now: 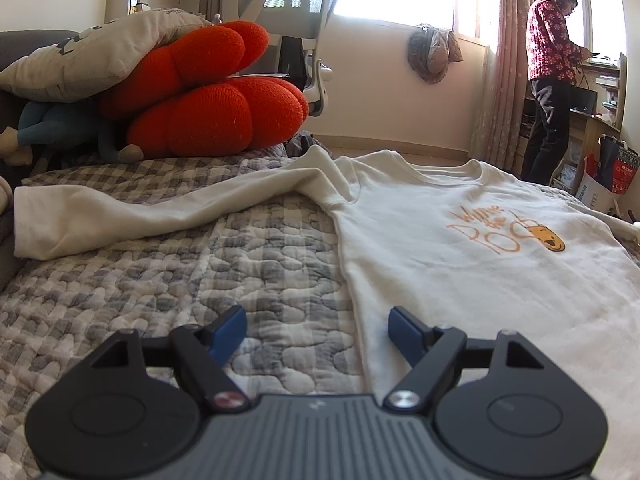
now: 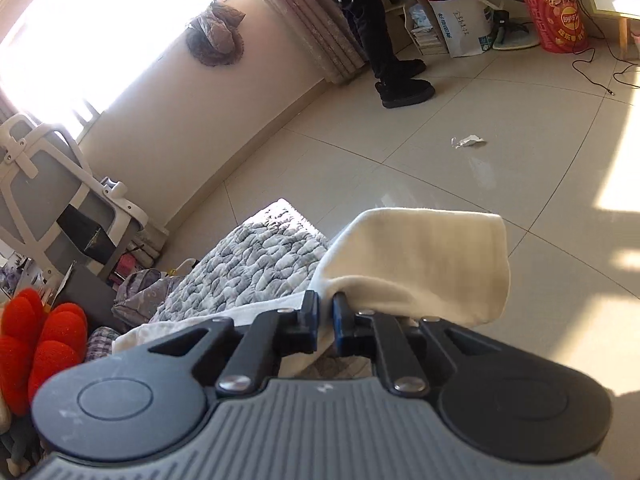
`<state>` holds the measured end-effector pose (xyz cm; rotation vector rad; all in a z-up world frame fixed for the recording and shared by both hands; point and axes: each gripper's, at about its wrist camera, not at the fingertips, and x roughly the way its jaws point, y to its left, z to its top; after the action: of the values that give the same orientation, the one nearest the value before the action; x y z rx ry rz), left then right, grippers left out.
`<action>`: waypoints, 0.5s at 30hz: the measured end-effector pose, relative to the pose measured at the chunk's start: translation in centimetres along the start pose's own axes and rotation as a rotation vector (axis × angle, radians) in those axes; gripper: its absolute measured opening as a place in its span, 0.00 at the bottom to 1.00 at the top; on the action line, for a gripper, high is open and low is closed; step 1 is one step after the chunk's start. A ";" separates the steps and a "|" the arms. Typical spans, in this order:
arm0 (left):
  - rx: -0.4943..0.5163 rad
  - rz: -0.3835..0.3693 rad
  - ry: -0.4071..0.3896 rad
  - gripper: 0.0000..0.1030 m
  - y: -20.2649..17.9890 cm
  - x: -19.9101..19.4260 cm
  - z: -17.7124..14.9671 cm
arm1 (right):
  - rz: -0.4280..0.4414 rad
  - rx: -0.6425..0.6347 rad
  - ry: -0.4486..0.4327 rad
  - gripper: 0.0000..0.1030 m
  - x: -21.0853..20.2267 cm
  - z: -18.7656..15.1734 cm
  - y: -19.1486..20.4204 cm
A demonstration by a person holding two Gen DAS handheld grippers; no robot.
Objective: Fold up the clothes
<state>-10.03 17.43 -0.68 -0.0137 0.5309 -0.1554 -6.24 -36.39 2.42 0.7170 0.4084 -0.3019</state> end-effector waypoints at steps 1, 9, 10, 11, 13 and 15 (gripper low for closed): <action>-0.002 0.000 -0.001 0.77 0.0 0.0 0.0 | 0.021 -0.038 -0.046 0.09 -0.9 0.1 1.1; -0.018 -0.008 0.000 0.77 0.1 -0.1 0.1 | 0.486 -0.734 -0.132 0.09 -9.2 -7.3 16.7; -0.021 -0.010 -0.001 0.77 0.2 -0.1 0.1 | 0.519 -0.832 -0.075 0.09 -9.5 -9.6 18.2; -0.027 -0.014 -0.002 0.77 0.3 -0.2 0.1 | 0.548 -0.926 -0.015 0.09 -9.8 -11.9 19.6; -0.040 -0.022 -0.005 0.77 0.5 -0.3 0.0 | 0.585 -1.075 0.110 0.09 -9.6 -16.2 20.6; -0.046 -0.029 -0.007 0.78 0.6 -0.4 0.0 | 0.558 -1.058 0.167 0.09 -9.3 -16.9 19.7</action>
<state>-10.25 18.09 -0.51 -0.0670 0.5277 -0.1709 -10.83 -9.52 6.45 -0.2060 0.4396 0.4948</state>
